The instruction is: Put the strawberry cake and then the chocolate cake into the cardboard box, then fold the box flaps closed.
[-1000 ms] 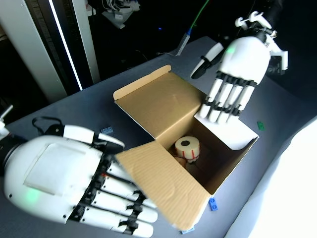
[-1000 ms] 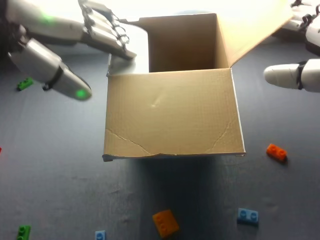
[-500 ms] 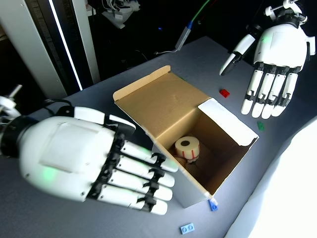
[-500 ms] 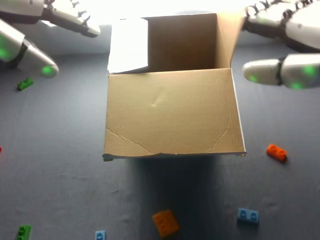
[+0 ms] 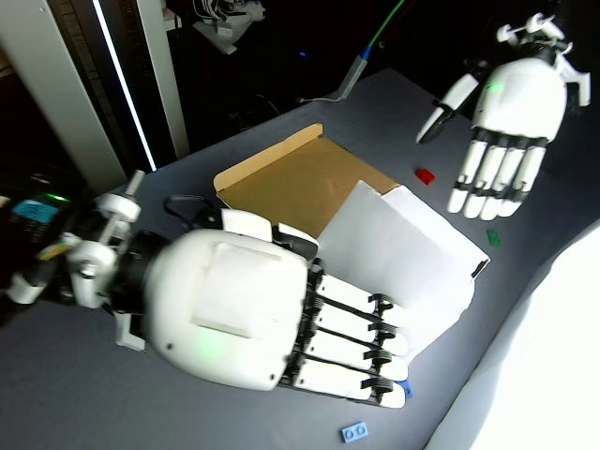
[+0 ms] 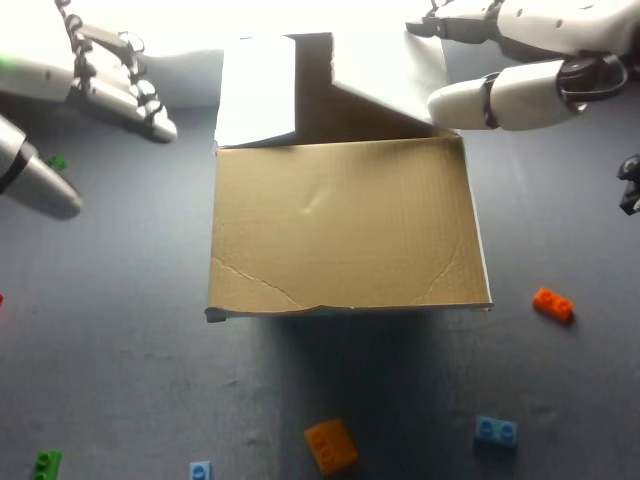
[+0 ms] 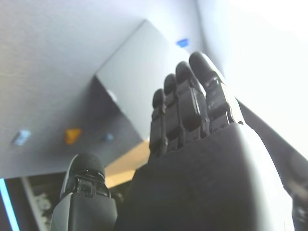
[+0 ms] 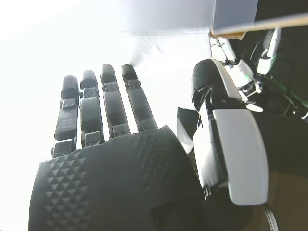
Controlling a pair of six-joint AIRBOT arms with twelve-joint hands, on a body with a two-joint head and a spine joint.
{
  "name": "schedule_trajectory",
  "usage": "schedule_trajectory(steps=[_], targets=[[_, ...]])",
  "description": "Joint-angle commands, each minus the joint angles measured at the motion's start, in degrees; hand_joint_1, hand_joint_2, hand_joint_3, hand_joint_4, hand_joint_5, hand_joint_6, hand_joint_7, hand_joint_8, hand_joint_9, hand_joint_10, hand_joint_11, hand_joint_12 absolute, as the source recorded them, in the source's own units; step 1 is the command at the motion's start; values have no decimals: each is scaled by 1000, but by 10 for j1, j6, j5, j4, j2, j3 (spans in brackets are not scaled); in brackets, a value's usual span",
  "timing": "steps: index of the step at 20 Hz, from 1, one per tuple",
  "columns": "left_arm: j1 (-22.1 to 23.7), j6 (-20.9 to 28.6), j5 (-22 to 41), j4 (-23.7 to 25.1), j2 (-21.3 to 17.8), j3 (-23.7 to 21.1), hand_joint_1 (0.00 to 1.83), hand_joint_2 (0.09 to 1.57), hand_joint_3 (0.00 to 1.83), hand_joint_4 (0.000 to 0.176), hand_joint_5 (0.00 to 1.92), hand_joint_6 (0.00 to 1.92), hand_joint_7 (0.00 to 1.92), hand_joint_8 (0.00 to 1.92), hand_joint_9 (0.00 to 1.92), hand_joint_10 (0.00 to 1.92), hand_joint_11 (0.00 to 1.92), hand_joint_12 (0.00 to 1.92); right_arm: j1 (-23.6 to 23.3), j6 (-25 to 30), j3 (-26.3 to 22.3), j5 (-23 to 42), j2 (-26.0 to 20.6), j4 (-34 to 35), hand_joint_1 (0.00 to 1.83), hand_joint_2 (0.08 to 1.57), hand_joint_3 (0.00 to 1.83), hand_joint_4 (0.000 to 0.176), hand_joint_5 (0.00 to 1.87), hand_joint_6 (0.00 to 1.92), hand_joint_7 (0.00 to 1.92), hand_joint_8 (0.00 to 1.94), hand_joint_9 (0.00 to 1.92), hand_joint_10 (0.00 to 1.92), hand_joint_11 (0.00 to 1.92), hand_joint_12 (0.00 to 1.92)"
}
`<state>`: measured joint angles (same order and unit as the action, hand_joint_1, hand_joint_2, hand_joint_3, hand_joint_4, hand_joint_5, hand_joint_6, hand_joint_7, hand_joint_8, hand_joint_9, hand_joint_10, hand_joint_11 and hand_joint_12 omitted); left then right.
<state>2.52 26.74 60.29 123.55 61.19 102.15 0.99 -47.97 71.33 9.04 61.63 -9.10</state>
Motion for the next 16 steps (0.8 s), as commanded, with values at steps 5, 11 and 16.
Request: schedule_trajectory(steps=[5, 11, 16], targets=[[-38, -30, 24, -57, -33, -24, 0, 1167, 2, 0, 223, 5, 283, 4, 295, 5, 0, 903, -16, 7, 4, 6, 5, 1, 0, 1272, 0, 0, 137, 8, 162, 6, 142, 5, 0, 287], [-76, -36, 55, -107, -42, -39, 0, 1150, 0, 0, 245, 8, 286, 3, 301, 3, 0, 886, -19, -15, 4, -36, 15, 1, 0, 1262, 0, 0, 101, 2, 164, 9, 143, 9, 0, 338], [-115, -50, 59, -134, -53, -73, 0, 1148, 0, 0, 249, 7, 282, 1, 299, 2, 0, 874, -21, -25, 4, -54, 16, 1, 0, 1267, 0, 0, 110, 5, 163, 3, 150, 8, 0, 294]])
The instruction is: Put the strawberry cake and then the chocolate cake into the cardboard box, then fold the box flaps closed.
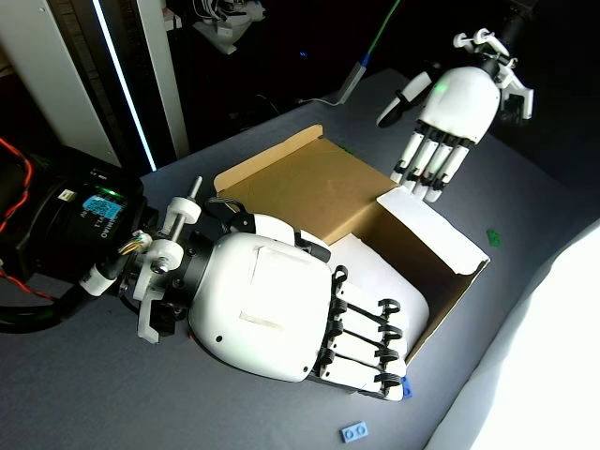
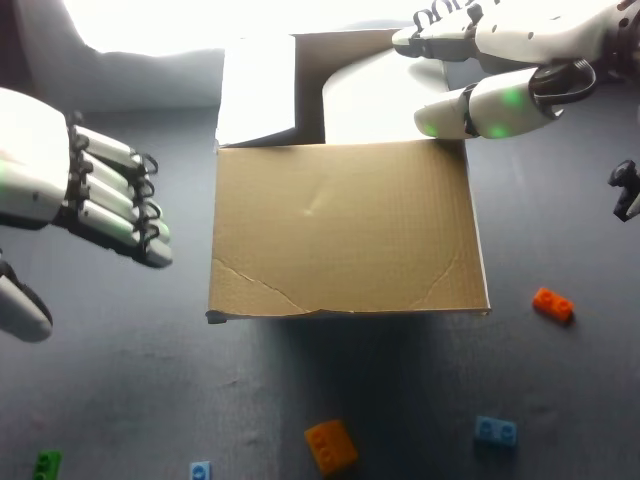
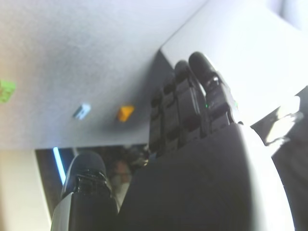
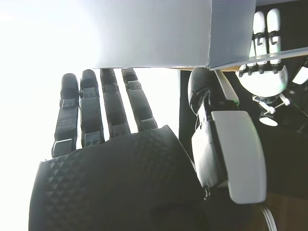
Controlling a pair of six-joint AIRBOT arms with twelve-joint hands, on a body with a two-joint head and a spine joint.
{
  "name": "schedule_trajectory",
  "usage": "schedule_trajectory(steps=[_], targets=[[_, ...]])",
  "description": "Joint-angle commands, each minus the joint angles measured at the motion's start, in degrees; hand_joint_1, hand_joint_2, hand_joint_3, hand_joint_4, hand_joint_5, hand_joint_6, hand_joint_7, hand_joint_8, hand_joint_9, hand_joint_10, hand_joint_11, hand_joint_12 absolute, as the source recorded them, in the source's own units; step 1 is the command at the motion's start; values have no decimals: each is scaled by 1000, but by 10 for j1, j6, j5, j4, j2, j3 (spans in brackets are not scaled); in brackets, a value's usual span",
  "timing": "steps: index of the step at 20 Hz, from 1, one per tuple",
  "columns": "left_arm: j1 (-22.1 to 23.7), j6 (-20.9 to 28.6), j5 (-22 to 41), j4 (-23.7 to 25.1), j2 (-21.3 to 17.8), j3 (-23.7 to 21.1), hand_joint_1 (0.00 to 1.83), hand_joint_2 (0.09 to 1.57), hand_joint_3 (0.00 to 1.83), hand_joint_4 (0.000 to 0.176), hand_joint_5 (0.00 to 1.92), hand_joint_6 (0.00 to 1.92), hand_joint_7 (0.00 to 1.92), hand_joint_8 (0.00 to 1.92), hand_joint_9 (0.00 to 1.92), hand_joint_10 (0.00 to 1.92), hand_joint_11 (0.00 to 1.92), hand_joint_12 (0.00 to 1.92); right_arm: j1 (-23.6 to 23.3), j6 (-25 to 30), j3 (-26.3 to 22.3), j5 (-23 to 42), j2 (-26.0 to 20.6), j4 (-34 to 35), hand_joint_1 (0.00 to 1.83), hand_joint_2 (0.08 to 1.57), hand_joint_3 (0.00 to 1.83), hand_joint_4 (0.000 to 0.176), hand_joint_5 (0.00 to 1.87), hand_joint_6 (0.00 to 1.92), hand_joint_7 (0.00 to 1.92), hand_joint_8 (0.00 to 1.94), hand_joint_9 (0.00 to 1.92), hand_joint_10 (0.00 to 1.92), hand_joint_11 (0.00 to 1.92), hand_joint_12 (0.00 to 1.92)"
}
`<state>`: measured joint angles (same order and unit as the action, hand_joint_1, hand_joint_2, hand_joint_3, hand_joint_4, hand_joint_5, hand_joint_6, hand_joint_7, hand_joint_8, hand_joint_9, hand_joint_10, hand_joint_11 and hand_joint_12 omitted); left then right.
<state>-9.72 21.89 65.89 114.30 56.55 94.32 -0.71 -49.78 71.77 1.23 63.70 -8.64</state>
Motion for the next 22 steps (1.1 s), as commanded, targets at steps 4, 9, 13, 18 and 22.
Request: schedule_trajectory(steps=[4, 9, 13, 18, 22], targets=[[-15, -4, 4, -60, -12, -21, 0, 1189, 11, 0, 268, 6, 276, 2, 289, 1, 0, 827, -16, 8, -1, 27, -16, -4, 0, 1236, 0, 0, 206, 16, 205, 5, 169, 8, 0, 449], [-36, -4, 0, -86, -25, -73, 0, 1201, 2, 0, 299, 9, 299, 13, 314, 7, 0, 866, -56, 8, -11, 19, -47, -4, 0, 1265, 9, 0, 225, 9, 213, 2, 189, 8, 0, 574], [-59, -4, -12, -103, -28, -107, 0, 1202, 2, 0, 281, 0, 285, 3, 319, 5, 0, 884, -89, 8, -25, -16, -101, -4, 0, 1274, 5, 0, 200, 1, 195, 1, 186, 4, 0, 641], [-71, -3, -32, -131, -34, -156, 0, 1218, 5, 0, 295, 0, 295, 0, 326, 3, 0, 901, -76, 21, -78, -32, -229, -4, 0, 1276, 0, 0, 210, 4, 217, 1, 199, 4, 0, 709], [-47, 18, -31, -163, -36, -161, 0, 1217, 4, 0, 311, 7, 331, 11, 343, 7, 0, 891, -56, 21, -80, -33, -287, -4, 0, 1267, 0, 0, 201, 8, 203, 4, 177, 2, 0, 600]])
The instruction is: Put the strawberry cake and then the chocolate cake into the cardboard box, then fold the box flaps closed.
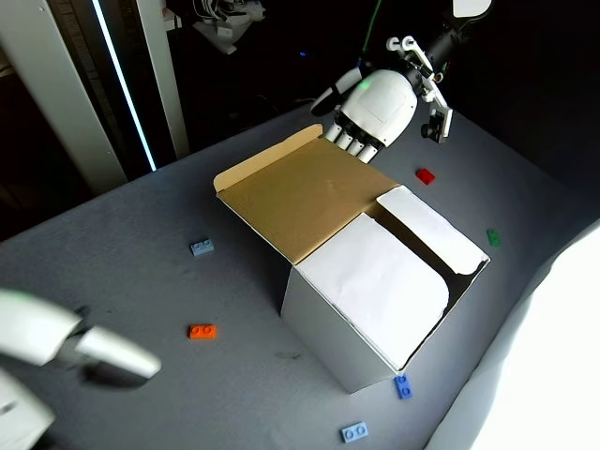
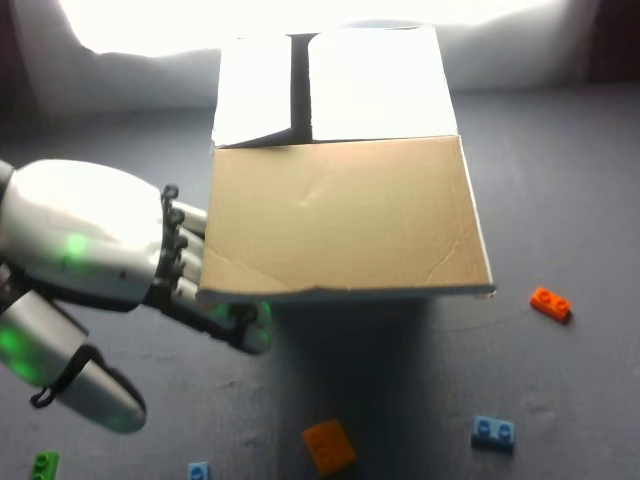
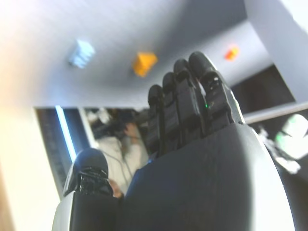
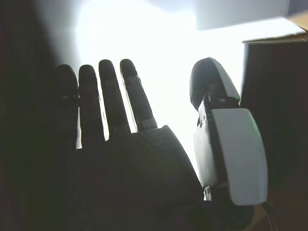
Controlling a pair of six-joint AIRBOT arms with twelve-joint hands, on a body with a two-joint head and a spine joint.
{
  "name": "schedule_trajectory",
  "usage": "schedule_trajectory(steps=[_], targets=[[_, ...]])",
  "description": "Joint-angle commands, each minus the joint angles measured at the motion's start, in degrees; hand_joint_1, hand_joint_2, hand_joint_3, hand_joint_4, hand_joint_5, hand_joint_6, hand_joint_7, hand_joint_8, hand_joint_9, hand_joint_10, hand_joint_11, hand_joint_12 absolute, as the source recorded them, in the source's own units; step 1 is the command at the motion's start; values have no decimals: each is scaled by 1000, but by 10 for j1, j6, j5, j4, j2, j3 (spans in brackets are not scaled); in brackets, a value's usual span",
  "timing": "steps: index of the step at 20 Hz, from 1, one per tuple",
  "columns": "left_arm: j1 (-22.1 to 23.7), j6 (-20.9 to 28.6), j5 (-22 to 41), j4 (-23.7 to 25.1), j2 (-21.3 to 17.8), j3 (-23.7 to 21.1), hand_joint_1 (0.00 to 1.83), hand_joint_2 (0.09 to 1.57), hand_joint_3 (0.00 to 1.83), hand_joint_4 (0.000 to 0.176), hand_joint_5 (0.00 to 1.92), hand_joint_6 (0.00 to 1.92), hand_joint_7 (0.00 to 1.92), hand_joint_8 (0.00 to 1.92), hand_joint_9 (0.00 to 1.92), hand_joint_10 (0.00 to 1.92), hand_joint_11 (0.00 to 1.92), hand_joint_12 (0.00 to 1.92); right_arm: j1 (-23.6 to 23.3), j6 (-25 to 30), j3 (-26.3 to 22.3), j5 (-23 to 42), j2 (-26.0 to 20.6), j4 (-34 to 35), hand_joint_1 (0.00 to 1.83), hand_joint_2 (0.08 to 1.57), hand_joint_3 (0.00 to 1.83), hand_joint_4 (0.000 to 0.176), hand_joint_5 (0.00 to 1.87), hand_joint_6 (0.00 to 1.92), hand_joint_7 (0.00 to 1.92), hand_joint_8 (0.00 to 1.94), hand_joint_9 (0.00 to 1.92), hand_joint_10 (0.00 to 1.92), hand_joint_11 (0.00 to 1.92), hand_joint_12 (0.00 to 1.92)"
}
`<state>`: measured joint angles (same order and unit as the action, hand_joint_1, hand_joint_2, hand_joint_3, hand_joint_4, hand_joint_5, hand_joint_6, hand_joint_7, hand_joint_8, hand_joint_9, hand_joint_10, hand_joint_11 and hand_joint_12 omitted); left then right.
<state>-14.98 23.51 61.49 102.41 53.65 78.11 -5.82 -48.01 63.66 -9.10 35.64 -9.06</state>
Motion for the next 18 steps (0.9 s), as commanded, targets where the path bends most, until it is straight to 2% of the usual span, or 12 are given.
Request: schedule_trajectory(steps=[1, 4, 7, 9, 13, 18], targets=[[10, 7, 12, -48, -7, 3, 0, 1217, 3, 0, 299, 2, 314, 3, 325, 2, 0, 869, -5, 4, 0, 70, -16, 0, 0, 1271, 0, 0, 212, 9, 221, 7, 190, 7, 0, 619], [27, 18, 13, -65, -7, 7, 0, 1207, 0, 0, 274, 4, 301, 5, 318, 7, 0, 835, -9, 4, -1, 70, -41, 0, 0, 1264, 0, 0, 206, 5, 230, 8, 200, 10, 0, 621], [54, 34, 15, -79, -7, 18, 0, 1204, 0, 0, 265, 0, 285, 0, 313, 1, 0, 865, -14, 6, -12, 63, -64, 0, 0, 1263, 0, 0, 215, 4, 226, 1, 193, 3, 0, 528], [77, 43, 17, -79, -6, 24, 0, 1212, 3, 0, 257, 0, 280, 0, 307, 0, 0, 866, -16, 8, -24, 50, -76, 1, 0, 1259, 0, 0, 219, 2, 206, 2, 161, 5, 0, 398], [130, 69, 14, -79, 8, 54, 0, 1219, 1, 0, 282, 5, 296, 3, 322, 4, 0, 884, -19, 8, -38, 49, -82, 1, 0, 1262, 0, 0, 169, 1, 156, 0, 118, 1, 0, 250], [161, 79, -21, -83, 38, 98, 0, 1202, 0, 0, 297, 6, 312, 4, 343, 5, 0, 909, -20, 8, -39, 49, -81, 2, 0, 1285, 5, 0, 120, 0, 145, 0, 105, 0, 0, 259]])
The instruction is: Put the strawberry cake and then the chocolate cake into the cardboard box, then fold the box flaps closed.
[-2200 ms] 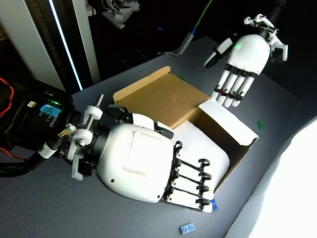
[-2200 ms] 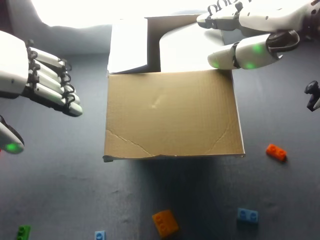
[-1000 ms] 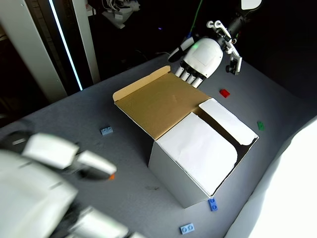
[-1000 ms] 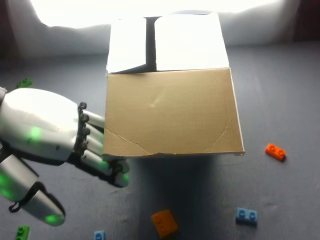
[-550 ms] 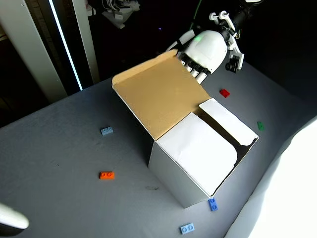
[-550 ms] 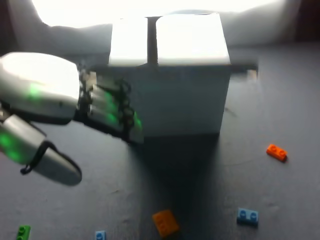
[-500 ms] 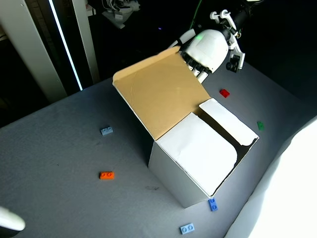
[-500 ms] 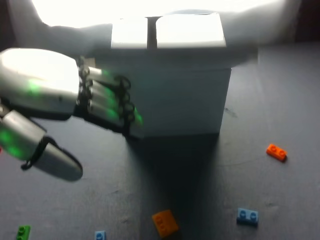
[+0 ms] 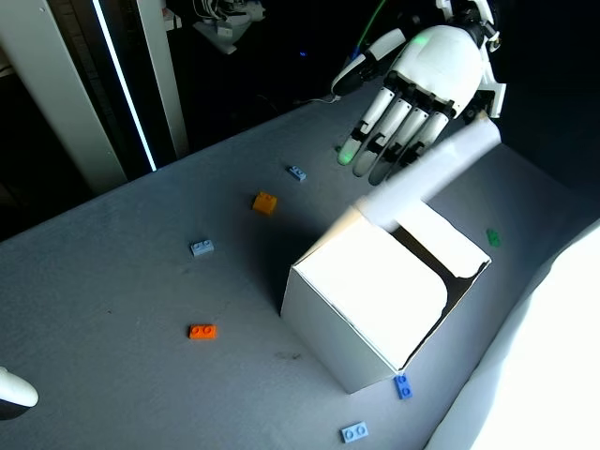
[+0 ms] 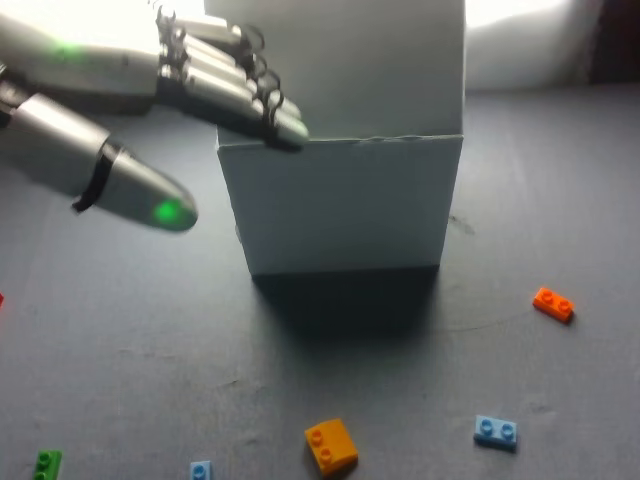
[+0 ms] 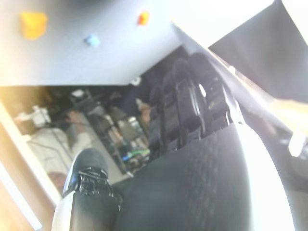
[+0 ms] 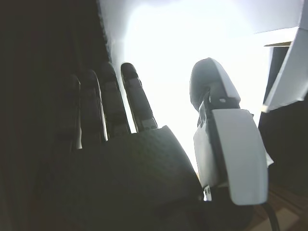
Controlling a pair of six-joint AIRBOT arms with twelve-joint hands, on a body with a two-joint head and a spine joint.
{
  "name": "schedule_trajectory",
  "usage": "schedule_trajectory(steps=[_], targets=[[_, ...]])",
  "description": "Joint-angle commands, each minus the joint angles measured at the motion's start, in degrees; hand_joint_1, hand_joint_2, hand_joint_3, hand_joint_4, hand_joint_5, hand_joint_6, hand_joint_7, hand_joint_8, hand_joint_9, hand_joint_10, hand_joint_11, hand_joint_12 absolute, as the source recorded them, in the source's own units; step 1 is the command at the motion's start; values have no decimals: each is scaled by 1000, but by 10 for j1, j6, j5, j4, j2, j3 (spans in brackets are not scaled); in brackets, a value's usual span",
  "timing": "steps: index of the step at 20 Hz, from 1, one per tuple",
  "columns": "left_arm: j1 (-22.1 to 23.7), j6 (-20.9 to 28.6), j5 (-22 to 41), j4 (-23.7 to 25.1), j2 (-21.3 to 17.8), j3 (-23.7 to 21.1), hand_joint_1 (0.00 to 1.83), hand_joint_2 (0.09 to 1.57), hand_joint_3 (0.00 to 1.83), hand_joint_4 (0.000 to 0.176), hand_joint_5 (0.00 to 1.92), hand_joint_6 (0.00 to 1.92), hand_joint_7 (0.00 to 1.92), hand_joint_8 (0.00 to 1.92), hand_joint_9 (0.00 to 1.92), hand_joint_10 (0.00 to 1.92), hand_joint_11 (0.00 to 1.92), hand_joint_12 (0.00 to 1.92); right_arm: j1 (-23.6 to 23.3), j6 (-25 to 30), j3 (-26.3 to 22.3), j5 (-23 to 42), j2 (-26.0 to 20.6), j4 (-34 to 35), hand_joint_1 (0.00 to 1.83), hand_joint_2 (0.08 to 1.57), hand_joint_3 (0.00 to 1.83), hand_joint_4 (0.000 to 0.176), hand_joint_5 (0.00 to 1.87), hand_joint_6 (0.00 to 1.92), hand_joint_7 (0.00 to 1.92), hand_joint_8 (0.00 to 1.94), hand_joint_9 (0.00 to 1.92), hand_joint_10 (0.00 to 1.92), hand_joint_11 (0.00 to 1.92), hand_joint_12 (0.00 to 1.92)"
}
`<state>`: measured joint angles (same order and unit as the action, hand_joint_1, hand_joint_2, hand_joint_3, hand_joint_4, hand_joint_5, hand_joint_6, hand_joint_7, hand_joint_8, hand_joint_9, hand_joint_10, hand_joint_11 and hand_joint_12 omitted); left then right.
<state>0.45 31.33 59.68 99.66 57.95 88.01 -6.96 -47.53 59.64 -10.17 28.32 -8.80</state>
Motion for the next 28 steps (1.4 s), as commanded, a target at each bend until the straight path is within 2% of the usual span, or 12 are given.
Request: schedule_trajectory(steps=[1, 3, 5, 12, 14, 17, 20, 23, 28], targets=[[10, 1, -10, -55, 3, 8, 0, 1202, 0, 0, 298, 6, 312, 4, 344, 5, 0, 910, -8, 4, 1, 59, -8, 0, 0, 1285, 5, 0, 118, 0, 144, 0, 104, 0, 0, 258], [11, -8, -36, -53, 17, 21, 0, 1206, 0, 0, 271, 0, 286, 0, 323, 0, 0, 898, -8, 4, 0, 59, -8, 2, 0, 1291, 3, 0, 151, 9, 168, 4, 135, 10, 0, 408], [12, -29, -80, -45, 32, 29, 0, 1180, 0, 0, 290, 10, 290, 5, 317, 1, 7, 896, -9, 4, -2, 59, -8, 3, 0, 1304, 3, 0, 115, 11, 123, 3, 99, 5, 0, 194], [-2, -70, -191, -18, 54, 29, 0, 1184, 0, 0, 268, 1, 288, 2, 313, 1, 0, 894, -13, 4, -15, 56, -9, 3, 0, 1302, 1, 0, 127, 8, 156, 5, 117, 10, 0, 211], [-13, -70, -197, -6, 58, 29, 0, 1185, 0, 0, 250, 1, 270, 0, 298, 0, 0, 849, -12, 4, -15, 56, -9, 3, 0, 1299, 0, 0, 147, 10, 146, 0, 93, 2, 0, 121], [-30, -69, -200, 7, 60, 24, 0, 1202, 5, 0, 243, 1, 273, 3, 296, 1, 0, 840, -13, 4, -15, 56, -9, 3, 0, 1292, 0, 0, 146, 5, 152, 1, 109, 7, 0, 215], [-35, -65, -198, 15, 60, 25, 0, 1155, 0, 0, 260, 6, 288, 4, 300, 1, 0, 868, -13, 4, -15, 55, -9, 3, 0, 1290, 0, 0, 140, 3, 149, 0, 120, 9, 0, 258], [-20, -62, -191, 10, 59, 31, 0, 1135, 0, 0, 267, 3, 287, 3, 308, 3, 0, 931, -13, 4, -15, 55, -9, 3, 0, 1285, 0, 0, 132, 6, 194, 7, 165, 18, 0, 396], [27, -62, -186, 8, 48, 46, 0, 1153, 0, 0, 238, 0, 283, 1, 300, 0, 0, 927, -14, 4, -16, 55, -9, 3, 0, 1285, 0, 0, 121, 3, 189, 5, 161, 7, 0, 373]])
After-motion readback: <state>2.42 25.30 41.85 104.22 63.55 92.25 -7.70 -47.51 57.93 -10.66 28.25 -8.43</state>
